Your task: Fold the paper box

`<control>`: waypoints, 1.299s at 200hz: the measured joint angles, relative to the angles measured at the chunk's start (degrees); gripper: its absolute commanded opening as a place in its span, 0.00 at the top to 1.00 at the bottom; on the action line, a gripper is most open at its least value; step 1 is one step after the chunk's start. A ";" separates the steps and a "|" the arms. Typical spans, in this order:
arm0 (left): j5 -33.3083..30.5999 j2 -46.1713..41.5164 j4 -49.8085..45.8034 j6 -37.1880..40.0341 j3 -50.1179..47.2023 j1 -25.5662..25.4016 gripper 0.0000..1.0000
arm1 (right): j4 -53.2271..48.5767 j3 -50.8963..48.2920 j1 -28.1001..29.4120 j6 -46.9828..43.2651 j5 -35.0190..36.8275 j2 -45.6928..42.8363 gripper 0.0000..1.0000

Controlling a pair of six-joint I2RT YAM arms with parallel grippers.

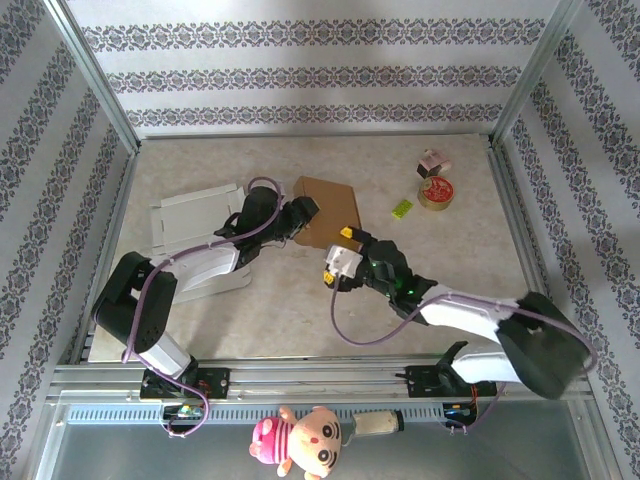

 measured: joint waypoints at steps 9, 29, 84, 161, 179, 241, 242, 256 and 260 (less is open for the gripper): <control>0.24 0.00 -0.04 -0.44 -0.22 0.00 0.60 | 4.61 0.96 0.00 -3.78 2.67 4.09 0.02; 0.20 0.00 0.00 -1.31 -0.59 0.02 0.60 | 14.08 2.67 0.11 -10.91 6.58 11.34 0.03; -0.63 -1.14 0.11 -3.85 -2.19 0.22 0.60 | 27.06 4.11 0.85 -20.00 11.52 19.37 0.27; -0.48 -5.44 -0.15 -4.98 -2.58 0.48 0.27 | 26.58 0.20 1.20 -17.55 10.93 11.17 0.53; -1.88 -8.70 -1.46 -2.82 -2.60 0.81 0.19 | 20.06 -0.66 1.16 -14.78 9.94 5.86 0.53; -14.56 -31.95 -18.69 35.04 5.79 2.38 0.12 | -45.99 25.77 -2.29 -1.57 -5.95 -6.32 0.53; -14.56 -32.17 -18.75 35.54 5.81 2.38 0.12 | -46.86 26.38 -2.32 -1.55 -6.12 -6.21 0.53; -13.07 -36.35 -21.53 45.40 5.66 2.38 0.12 | -61.94 38.91 -2.27 -0.68 -9.16 -2.40 0.54; -12.28 -37.29 -22.67 48.17 5.57 2.38 0.12 | -65.18 41.75 -2.25 -0.46 -9.60 -1.27 0.55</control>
